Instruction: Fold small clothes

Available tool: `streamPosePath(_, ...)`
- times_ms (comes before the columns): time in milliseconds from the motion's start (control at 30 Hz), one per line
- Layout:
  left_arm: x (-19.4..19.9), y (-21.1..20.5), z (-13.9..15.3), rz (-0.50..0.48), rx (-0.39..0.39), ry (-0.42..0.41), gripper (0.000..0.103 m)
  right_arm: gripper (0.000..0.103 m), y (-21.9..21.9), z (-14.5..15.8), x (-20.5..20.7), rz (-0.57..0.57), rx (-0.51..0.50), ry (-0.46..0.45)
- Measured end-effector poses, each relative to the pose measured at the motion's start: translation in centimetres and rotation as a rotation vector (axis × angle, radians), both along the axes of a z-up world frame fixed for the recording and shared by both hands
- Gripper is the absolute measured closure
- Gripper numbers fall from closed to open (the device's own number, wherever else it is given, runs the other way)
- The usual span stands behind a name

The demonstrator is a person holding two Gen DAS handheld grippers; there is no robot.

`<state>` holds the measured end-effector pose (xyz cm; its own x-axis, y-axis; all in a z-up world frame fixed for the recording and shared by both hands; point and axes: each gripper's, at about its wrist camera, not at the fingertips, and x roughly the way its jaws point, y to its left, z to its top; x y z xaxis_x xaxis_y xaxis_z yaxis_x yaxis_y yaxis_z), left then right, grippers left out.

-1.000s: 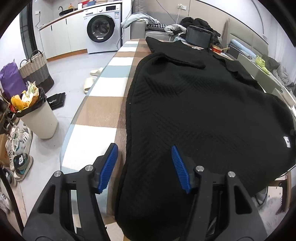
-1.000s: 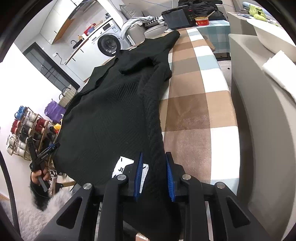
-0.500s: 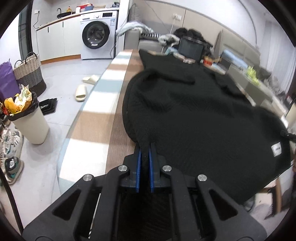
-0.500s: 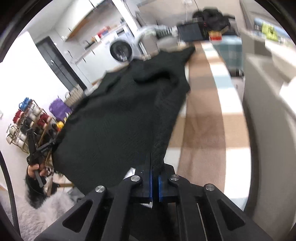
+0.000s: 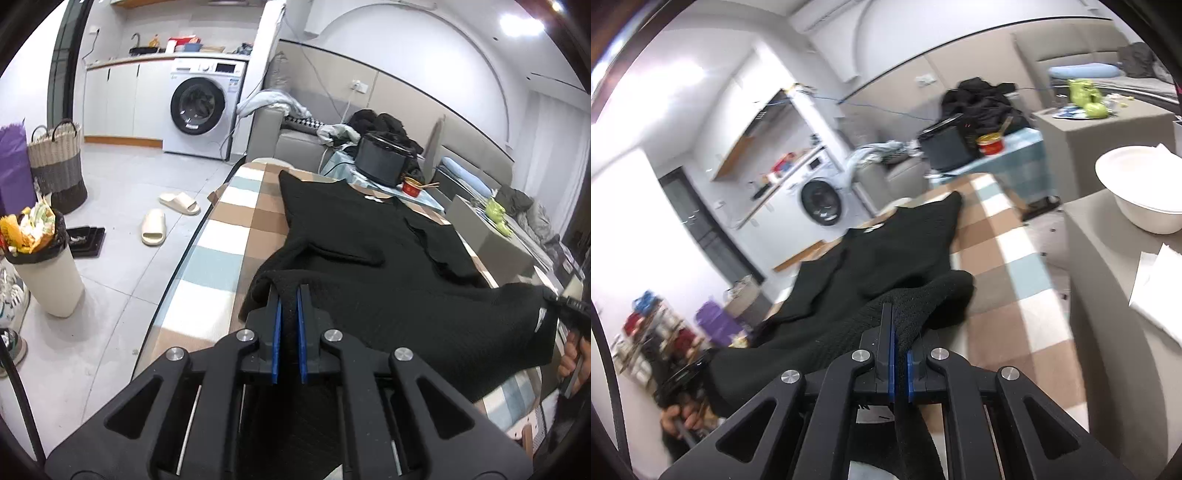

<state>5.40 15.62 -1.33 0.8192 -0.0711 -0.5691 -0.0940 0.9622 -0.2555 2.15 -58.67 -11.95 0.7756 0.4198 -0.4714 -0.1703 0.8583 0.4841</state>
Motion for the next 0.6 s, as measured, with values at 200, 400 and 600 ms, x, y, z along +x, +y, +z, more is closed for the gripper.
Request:
streamPosePath(200, 4.5, -0.2, -3.9, 0.038, 0.004, 0.105, 0.096, 0.092, 0.9, -2.6, 4.2, -0.028, -0.103, 0.135)
streamPosePath(400, 5.7, 0.0, -5.1, 0.077, 0.033, 0.155, 0.044, 0.041, 0.0, -3.1, 4.4, -0.050, -0.211, 0.163)
streamPosePath(600, 9.6, 0.7, -6.3, 0.060, -0.021, 0.209, 0.040, 0.036, 0.1, -4.0, 7.7, 0.034, -0.152, 0.211)
